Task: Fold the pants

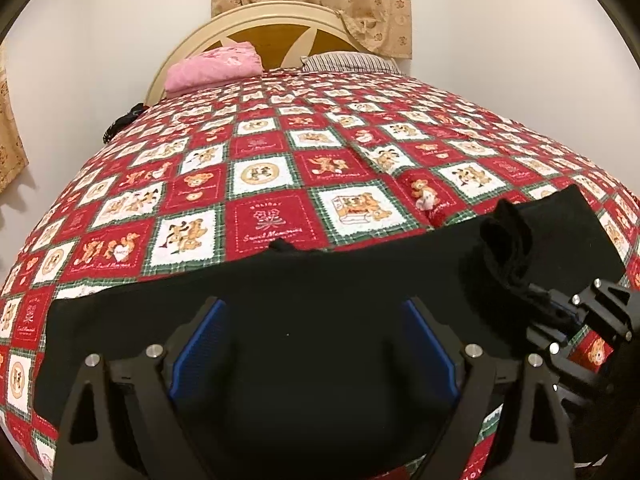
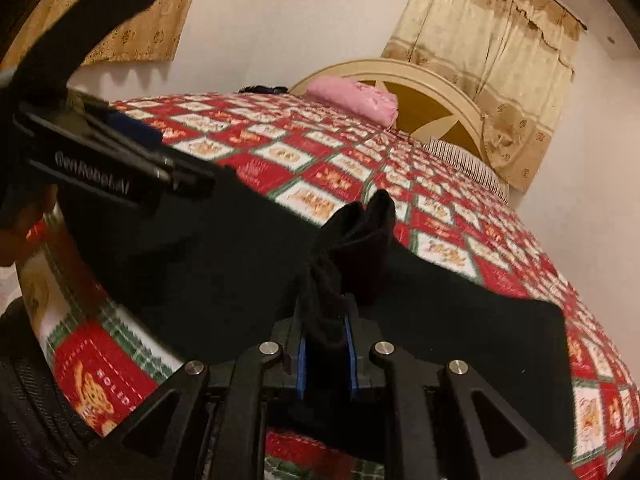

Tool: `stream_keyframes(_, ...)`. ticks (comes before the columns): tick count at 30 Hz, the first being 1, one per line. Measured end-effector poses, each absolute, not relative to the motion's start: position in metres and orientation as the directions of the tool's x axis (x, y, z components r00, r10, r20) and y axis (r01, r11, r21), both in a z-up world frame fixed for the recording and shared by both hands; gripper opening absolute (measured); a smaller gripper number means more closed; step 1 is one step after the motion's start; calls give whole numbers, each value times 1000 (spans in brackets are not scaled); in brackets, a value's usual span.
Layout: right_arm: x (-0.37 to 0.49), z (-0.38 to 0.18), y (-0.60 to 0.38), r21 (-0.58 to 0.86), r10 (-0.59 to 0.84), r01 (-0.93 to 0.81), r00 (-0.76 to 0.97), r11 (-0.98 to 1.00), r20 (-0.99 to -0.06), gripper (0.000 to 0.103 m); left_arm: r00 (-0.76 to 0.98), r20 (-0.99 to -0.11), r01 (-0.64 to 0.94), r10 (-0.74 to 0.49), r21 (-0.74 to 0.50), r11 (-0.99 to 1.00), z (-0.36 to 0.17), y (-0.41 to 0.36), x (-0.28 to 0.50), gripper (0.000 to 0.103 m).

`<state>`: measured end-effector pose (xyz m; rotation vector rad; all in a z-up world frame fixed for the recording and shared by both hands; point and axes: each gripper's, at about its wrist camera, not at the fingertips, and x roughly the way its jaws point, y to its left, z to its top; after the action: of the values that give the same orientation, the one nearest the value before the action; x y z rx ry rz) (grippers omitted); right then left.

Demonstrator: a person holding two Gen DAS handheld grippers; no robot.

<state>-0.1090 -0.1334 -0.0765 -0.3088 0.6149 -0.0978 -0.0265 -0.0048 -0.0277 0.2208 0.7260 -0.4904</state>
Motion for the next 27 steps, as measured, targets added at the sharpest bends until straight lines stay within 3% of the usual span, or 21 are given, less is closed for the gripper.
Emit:
stream_keyframes(19,-90,-90,-84,-251,-47,-112,834,962,-550,19,655,-676,466,-338,9,885,-23,5,-17,92)
stream_keyframes(21,-91,-85,-92,-179,4,-128,824,976,-567,23,661,-667,469,-344,9,883,-19,4,-18,92)
stream_keyframes(23,-98,-72,-106,-40,118,-171,813,984,-570,34,665,-654,483,-361,8,876,-11,0,-20,92)
stream_keyframes(27,-129,-33,-144,178,244,-178,842,968,-482,48,666,-621,527,-413,-1,850,5,-14,-25,92)
